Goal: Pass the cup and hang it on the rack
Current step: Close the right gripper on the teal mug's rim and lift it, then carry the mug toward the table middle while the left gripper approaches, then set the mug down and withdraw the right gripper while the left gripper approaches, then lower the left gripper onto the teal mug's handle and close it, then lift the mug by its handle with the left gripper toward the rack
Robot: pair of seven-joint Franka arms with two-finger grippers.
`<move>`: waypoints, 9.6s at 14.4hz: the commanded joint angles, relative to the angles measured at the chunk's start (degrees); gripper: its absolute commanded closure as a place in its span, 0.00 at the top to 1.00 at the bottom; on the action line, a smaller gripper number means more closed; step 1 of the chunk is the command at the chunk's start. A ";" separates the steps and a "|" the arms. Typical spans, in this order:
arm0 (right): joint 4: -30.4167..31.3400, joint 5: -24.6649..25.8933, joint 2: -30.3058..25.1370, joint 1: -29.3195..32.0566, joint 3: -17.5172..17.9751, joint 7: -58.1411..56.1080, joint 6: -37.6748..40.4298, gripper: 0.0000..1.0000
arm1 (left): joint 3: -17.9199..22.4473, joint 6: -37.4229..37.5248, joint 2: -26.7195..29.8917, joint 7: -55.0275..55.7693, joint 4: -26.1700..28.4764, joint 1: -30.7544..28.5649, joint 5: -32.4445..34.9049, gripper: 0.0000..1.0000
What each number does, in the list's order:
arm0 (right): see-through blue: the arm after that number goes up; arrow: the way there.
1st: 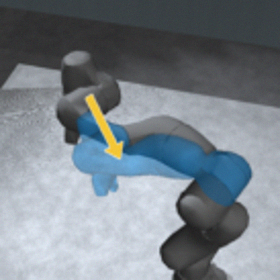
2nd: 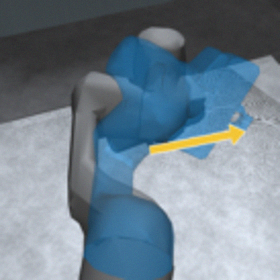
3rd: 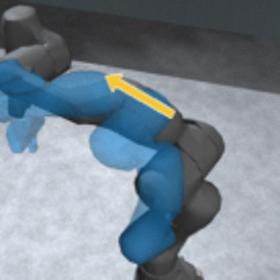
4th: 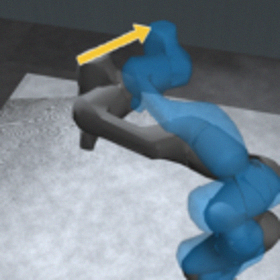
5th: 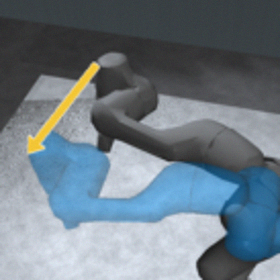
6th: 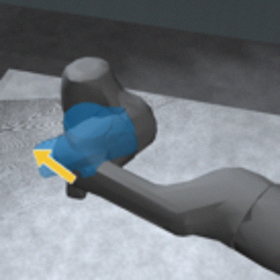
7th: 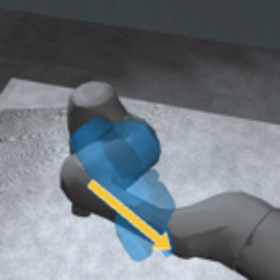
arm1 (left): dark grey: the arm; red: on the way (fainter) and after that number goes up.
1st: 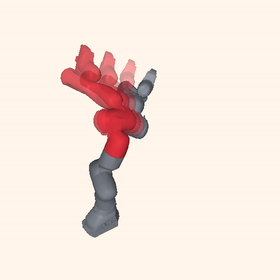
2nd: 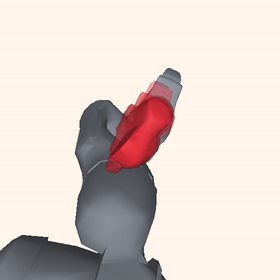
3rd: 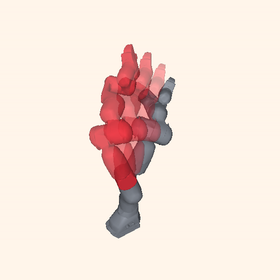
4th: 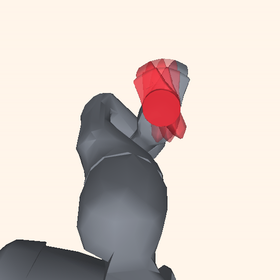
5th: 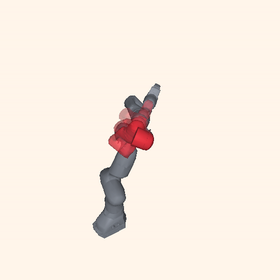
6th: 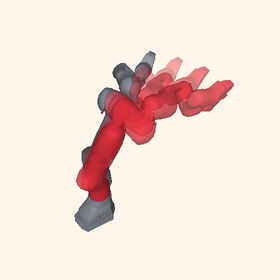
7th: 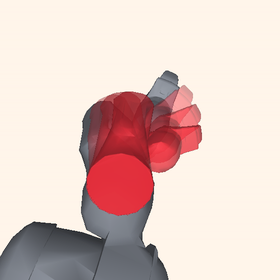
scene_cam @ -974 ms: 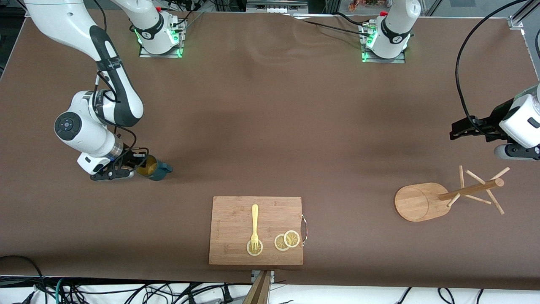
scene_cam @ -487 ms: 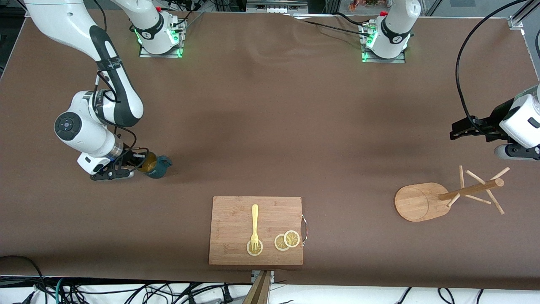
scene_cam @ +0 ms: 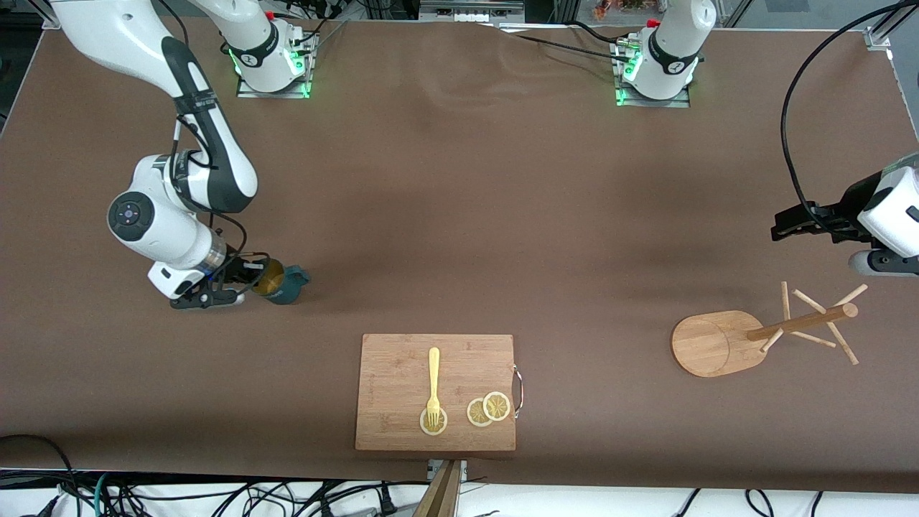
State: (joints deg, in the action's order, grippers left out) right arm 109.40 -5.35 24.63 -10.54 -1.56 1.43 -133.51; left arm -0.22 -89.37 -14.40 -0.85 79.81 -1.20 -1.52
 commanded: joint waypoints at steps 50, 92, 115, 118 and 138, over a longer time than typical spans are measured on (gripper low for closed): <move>-42.59 5.26 22.75 -42.90 2.62 64.66 17.65 1.00 | -4.33 -13.96 -0.72 -84.92 25.12 -0.30 -16.93 1.00; -19.31 5.88 -24.80 0.00 -2.92 5.42 45.27 1.00 | -29.31 -62.69 -7.57 -129.30 58.01 0.05 -82.74 1.00; -19.31 3.86 -23.49 0.52 -3.36 6.21 44.65 1.00 | -26.85 -58.63 -12.32 -146.72 56.60 -0.21 -97.53 0.65; -19.31 4.29 -22.35 1.22 -3.80 6.13 44.74 1.00 | -26.85 -58.63 -12.32 -146.28 56.60 -0.21 -97.62 0.29; -19.31 3.86 -22.08 2.63 -3.89 6.30 43.95 1.00 | -16.77 -33.02 5.08 -64.85 52.22 -14.01 -73.39 0.00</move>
State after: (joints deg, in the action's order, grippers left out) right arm 91.12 -0.58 2.39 -8.52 -6.05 8.04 -89.81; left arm -21.48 -129.73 -11.06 -73.85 133.33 -14.25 -79.80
